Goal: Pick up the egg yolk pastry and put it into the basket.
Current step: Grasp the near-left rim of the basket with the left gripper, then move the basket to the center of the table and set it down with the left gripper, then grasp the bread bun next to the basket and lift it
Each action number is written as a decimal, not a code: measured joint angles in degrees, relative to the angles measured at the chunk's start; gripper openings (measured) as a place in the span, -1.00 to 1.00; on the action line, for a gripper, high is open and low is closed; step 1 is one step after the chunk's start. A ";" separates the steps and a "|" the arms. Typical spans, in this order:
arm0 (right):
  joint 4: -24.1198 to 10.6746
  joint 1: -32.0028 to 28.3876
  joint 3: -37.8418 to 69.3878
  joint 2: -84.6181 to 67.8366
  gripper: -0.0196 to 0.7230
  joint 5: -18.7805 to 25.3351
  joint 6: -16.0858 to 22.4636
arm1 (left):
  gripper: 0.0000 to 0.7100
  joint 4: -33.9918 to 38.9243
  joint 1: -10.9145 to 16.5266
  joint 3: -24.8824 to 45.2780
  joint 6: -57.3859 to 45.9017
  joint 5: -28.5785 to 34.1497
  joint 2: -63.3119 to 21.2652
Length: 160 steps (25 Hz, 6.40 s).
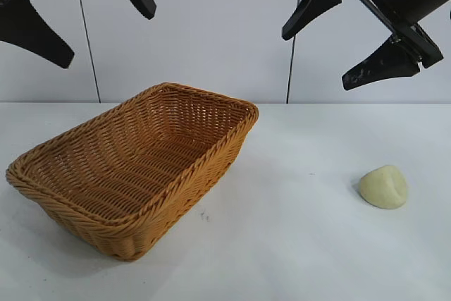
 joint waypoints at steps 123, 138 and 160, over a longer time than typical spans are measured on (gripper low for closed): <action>0.05 0.00 0.00 0.00 0.92 3.32 0.65 | -0.58 -2.05 10.52 -14.46 11.05 2.85 39.16; 0.05 0.00 0.00 0.00 0.92 3.52 0.65 | 0.95 -0.71 10.52 -15.63 11.16 5.95 34.37; 0.01 0.00 0.00 0.00 0.92 3.58 0.65 | 0.96 16.39 17.90 -26.46 11.24 15.58 30.23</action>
